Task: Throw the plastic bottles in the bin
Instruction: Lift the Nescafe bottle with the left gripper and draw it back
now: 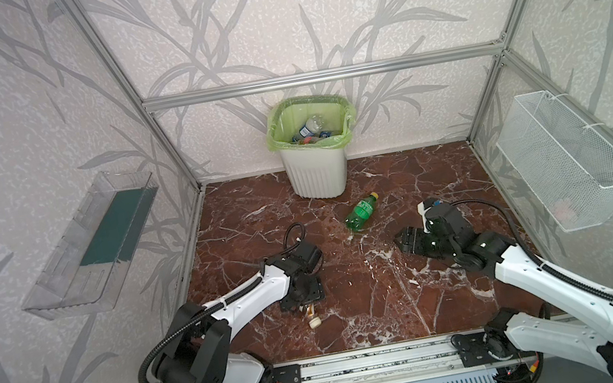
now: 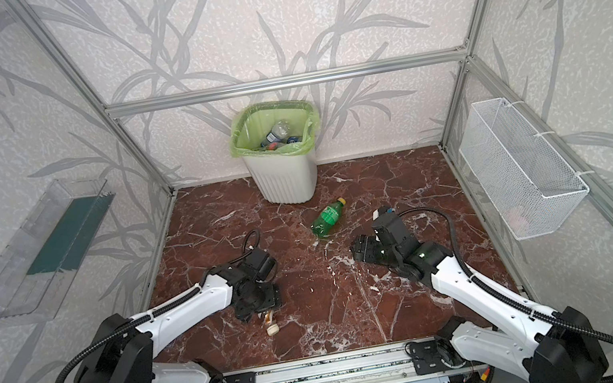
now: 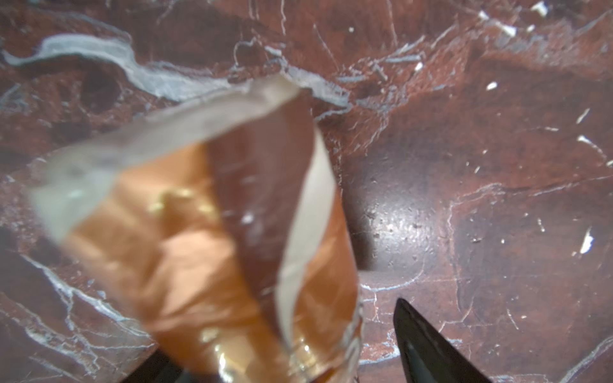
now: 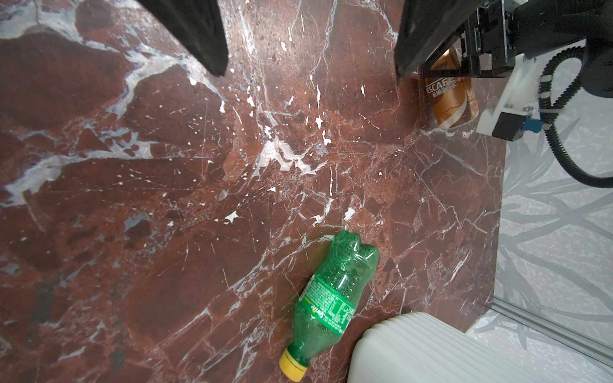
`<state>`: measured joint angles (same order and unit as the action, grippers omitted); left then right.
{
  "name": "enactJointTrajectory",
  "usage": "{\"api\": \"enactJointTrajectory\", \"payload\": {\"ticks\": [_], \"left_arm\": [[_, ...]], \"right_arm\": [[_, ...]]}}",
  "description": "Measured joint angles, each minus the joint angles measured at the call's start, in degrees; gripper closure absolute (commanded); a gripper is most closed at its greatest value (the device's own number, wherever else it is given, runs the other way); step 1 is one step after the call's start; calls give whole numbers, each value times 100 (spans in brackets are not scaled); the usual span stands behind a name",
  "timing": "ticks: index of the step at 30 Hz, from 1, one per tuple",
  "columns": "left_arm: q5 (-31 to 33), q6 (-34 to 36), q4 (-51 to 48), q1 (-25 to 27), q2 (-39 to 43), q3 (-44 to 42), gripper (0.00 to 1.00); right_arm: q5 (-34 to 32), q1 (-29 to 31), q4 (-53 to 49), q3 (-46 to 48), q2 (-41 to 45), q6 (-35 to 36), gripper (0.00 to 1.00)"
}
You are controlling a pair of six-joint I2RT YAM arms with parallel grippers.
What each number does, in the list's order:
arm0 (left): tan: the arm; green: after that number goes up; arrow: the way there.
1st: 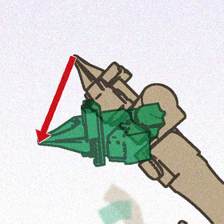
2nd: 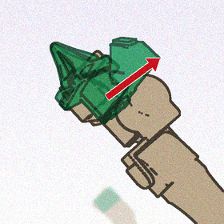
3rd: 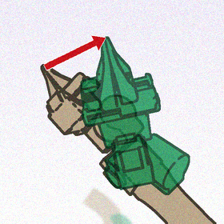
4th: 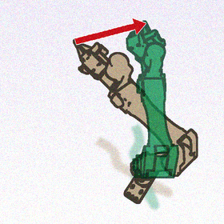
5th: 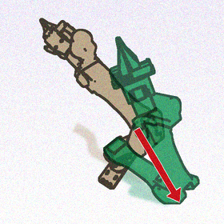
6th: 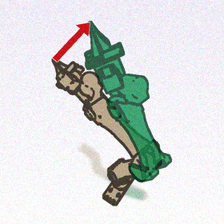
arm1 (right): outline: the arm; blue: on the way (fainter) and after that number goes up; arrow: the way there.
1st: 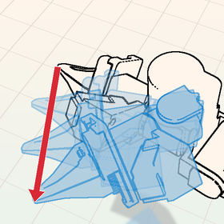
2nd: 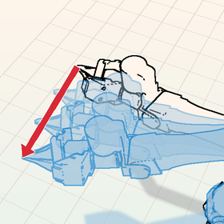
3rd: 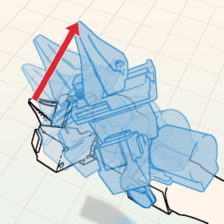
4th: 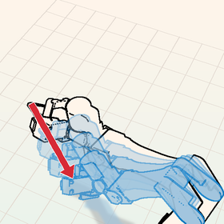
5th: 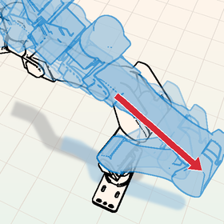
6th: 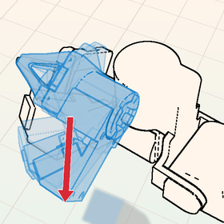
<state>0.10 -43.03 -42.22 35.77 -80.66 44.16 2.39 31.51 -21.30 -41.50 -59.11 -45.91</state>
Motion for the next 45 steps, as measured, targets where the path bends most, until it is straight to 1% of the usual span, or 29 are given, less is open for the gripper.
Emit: {"api": "enactJointTrajectory", "payload": {"ticks": [3, 6, 8, 10, 17, 22, 25, 27, 29, 31, 33, 40, 45], "left_arm": [[57, -4, -9, -50, -4, 0, 24], [87, 4, -15, -120, -11, 0, 29], [98, 20, -11, -186, -11, 0, 36], [96, 52, -9, -247, -11, 0, 40], [59, 138, 4, -374, -11, 0, 38], [17, 157, 20, -404, -11, -2, 40], [-4, 188, 24, -417, -11, -7, 40], [-17, 203, 28, -428, -9, -7, 36], [-24, 232, 55, -428, -9, -17, 27], [-20, 236, 66, -428, -9, -33, 24], [-9, 240, 61, -435, -9, -42, 24], [-2, 319, 94, -634, -4, -39, 30], [-26, 450, 199, -813, -13, -42, 38]], "right_arm": [[-2, 0, 0, 0, 0, -2, 21], [-2, 2, 0, 0, 0, -2, 21], [-2, 4, 0, 0, 0, -4, 21], [-2, 9, 0, 0, 0, -7, 21], [-20, 15, 2, 0, -2, -22, 21], [-33, 17, 7, 0, -44, -37, 21], [-39, 22, 7, 0, -94, -57, 21], [-39, 28, 7, 0, -116, -63, 21], [-39, 44, 7, 0, -131, -68, 21], [-39, 48, 7, 0, -136, -74, 21], [-39, 50, 9, 0, -136, -81, 21], [-39, 50, 13, -2, -175, -81, 22], [-39, 52, 17, -2, -175, -81, 22]]}}
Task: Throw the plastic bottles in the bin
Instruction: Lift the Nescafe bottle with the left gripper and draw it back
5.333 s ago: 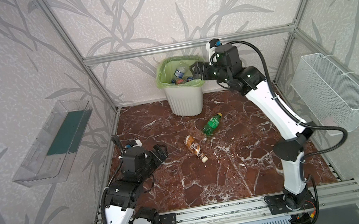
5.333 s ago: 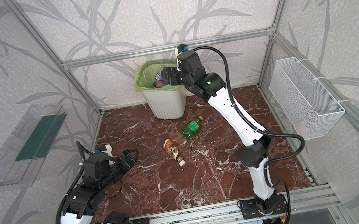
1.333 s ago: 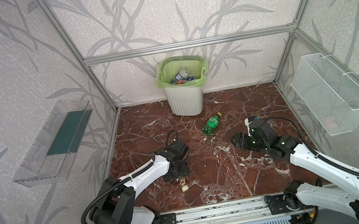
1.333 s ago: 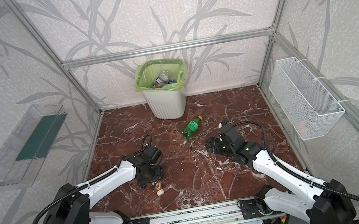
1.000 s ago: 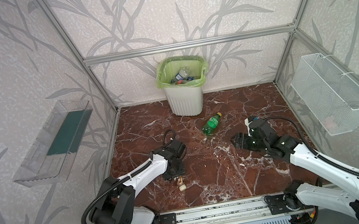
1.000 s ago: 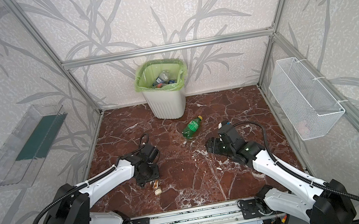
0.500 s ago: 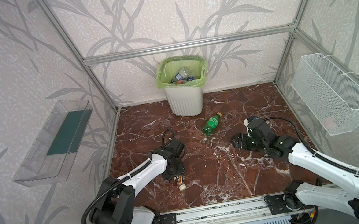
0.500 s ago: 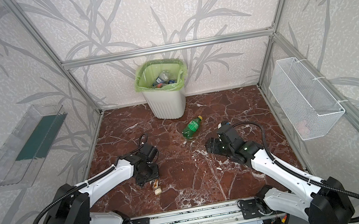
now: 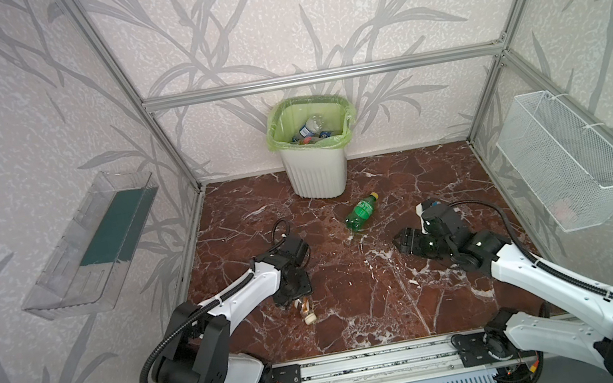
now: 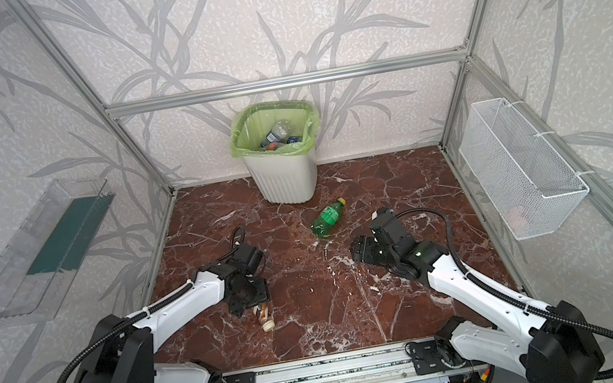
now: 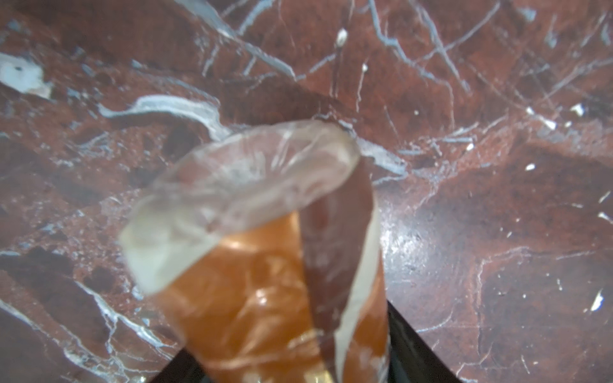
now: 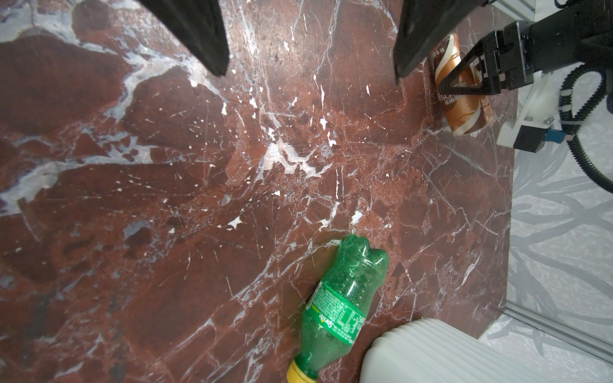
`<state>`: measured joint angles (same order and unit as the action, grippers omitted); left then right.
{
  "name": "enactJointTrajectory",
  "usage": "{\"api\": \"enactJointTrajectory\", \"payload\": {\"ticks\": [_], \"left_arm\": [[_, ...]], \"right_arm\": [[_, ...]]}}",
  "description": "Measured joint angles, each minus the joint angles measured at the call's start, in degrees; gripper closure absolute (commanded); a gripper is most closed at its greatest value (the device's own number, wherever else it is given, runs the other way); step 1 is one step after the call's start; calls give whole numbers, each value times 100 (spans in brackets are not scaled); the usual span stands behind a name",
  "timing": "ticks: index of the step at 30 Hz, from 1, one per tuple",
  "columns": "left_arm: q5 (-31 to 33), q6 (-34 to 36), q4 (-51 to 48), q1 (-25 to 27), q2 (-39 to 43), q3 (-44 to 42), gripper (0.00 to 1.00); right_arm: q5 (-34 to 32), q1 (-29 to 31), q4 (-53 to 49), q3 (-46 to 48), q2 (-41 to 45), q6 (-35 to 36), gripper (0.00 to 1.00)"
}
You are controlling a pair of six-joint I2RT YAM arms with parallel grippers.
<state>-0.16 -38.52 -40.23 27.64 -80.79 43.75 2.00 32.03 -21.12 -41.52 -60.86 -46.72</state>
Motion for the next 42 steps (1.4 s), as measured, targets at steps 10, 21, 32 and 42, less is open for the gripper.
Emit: {"api": "enactJointTrajectory", "payload": {"ticks": [10, 21, 32, 42], "left_arm": [[-125, 149, 35, -35, 4, -4, 50], [-214, 146, 33, -33, 232, -74, 51], [-275, 129, -22, -35, 450, -72, 52], [-407, 136, -192, -138, 592, 232, 52]], "right_arm": [[0, 0, 17, -50, -2, 0, 22], [0, 17, 31, -52, -28, -2, 22], [0, 20, 31, -52, -28, -2, 22], [0, 22, 37, -52, -28, -7, 22]]}}
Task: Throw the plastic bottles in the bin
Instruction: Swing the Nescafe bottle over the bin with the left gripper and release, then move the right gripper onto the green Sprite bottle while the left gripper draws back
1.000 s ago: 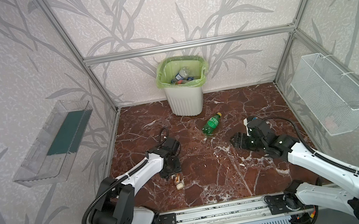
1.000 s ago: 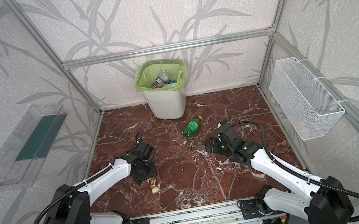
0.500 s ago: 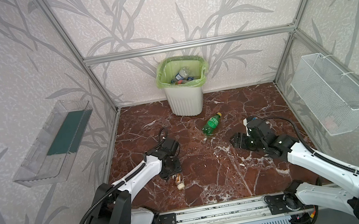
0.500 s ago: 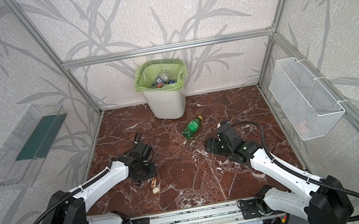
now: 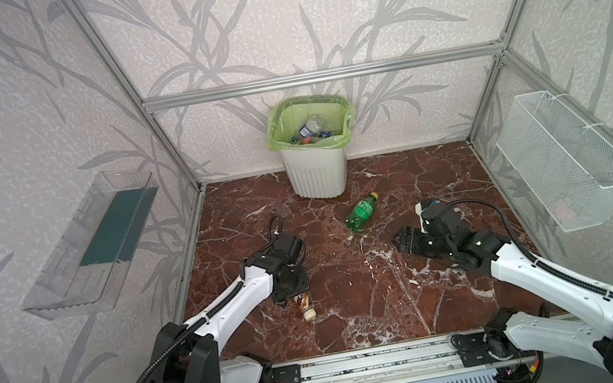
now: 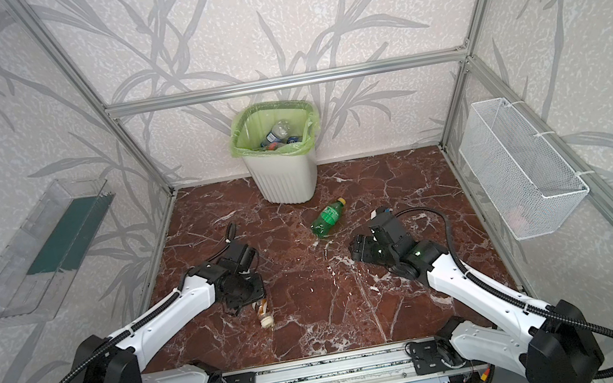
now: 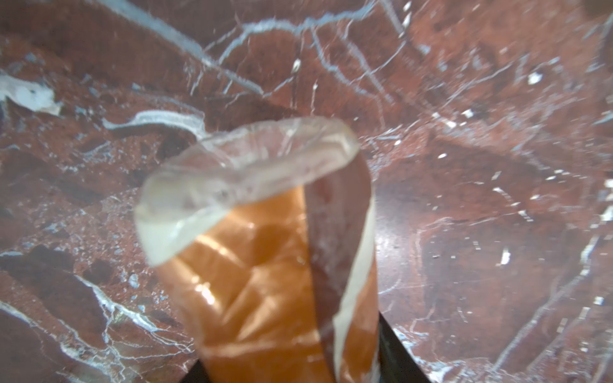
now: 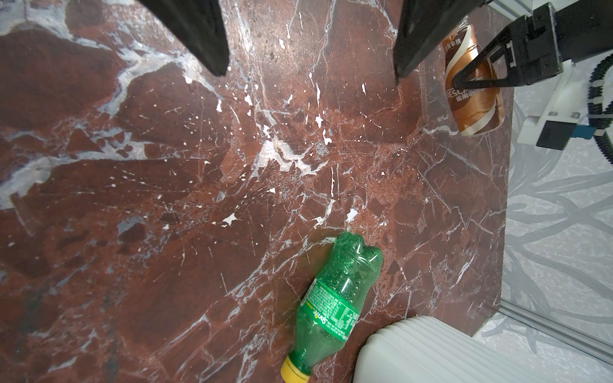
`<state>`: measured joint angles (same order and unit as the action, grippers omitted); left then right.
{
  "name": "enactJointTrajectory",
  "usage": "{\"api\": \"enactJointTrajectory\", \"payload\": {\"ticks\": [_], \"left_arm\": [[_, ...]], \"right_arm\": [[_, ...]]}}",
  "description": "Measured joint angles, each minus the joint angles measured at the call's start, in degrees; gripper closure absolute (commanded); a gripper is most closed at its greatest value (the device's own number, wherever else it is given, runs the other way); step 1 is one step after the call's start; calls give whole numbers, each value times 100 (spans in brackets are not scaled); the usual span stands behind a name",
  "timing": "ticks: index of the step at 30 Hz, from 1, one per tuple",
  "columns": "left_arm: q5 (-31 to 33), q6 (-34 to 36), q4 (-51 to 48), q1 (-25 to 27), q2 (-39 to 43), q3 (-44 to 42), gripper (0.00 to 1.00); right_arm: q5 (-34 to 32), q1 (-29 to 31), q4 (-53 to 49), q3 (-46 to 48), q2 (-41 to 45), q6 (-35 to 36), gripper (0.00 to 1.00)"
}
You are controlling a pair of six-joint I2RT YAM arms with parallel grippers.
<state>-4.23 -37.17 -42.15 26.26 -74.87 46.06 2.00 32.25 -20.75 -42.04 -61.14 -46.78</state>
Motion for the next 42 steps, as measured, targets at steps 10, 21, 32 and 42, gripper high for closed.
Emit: {"api": "enactJointTrajectory", "payload": {"ticks": [10, 21, 32, 42], "left_arm": [[-168, 138, -396, -168, -120, 2129, 51], [-404, 229, -299, -894, -4968, 11960, 1], [-520, 426, 544, -833, -1235, 6417, 1], [-114, 356, 793, -1165, 1991, 2450, 1]], "right_arm": [[-2, 0, -7, 0, 0, 2, 22], [-216, 0, -533, -11, 855, -9, 20], [-350, 0, -907, -9, 1150, -140, 19], [-153, -28, -328, -407, -481, -278, 19]]}}
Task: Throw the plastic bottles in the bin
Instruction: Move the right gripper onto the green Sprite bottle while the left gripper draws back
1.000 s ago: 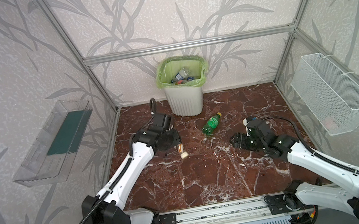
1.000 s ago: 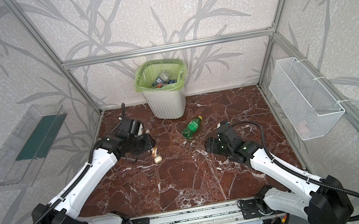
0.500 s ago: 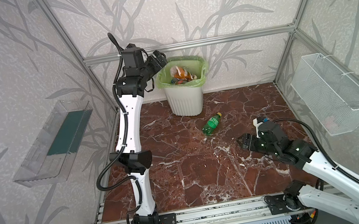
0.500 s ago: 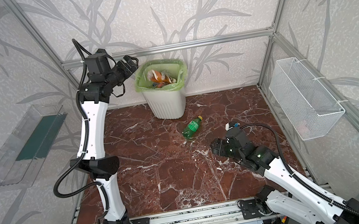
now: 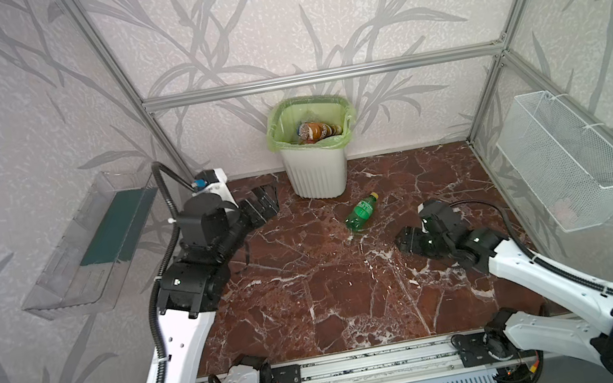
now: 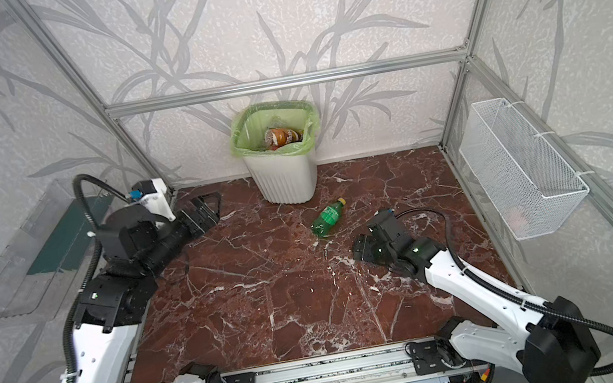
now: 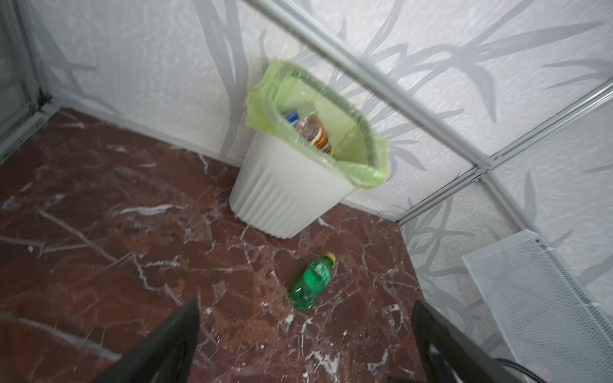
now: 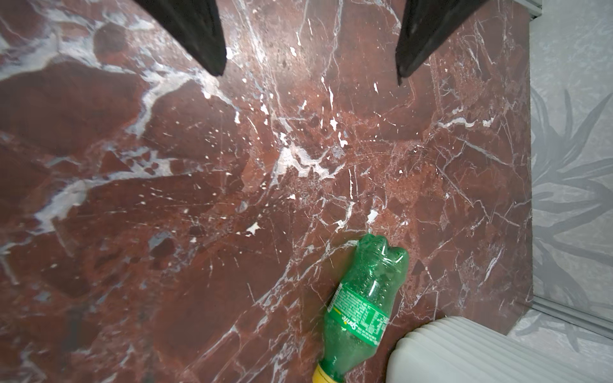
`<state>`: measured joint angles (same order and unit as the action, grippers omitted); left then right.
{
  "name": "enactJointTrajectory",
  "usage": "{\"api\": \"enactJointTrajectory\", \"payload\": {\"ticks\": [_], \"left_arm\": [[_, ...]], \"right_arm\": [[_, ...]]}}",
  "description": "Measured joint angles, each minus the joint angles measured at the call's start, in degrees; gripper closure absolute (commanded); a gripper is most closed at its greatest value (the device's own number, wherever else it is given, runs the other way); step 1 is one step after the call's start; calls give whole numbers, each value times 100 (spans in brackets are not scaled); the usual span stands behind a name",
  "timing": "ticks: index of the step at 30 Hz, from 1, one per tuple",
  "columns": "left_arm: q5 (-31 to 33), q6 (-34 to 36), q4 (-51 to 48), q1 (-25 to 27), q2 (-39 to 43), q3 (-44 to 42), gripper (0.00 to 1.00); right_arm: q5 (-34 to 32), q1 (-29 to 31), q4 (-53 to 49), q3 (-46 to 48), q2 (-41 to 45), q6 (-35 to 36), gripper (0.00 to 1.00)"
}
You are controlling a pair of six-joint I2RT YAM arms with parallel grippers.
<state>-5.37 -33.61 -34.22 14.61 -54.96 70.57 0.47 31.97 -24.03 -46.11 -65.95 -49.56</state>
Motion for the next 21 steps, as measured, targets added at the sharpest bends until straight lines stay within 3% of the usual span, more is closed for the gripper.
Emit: {"api": "enactJointTrajectory", "payload": {"ticks": [4, 9, 21], "left_arm": [[-9, -197, -249, -125, 186, -1211, 1], [-105, -468, -345, -170, 503, -2011, 1], [-310, -706, -243, -179, 649, -2507, 1]], "right_arm": [[50, -15, 299, -706, -824, -120, 19], [46, -52, 476, -1519, -1641, -245, 17], [-170, -96, 433, -2743, -3134, -514, 11]]}}
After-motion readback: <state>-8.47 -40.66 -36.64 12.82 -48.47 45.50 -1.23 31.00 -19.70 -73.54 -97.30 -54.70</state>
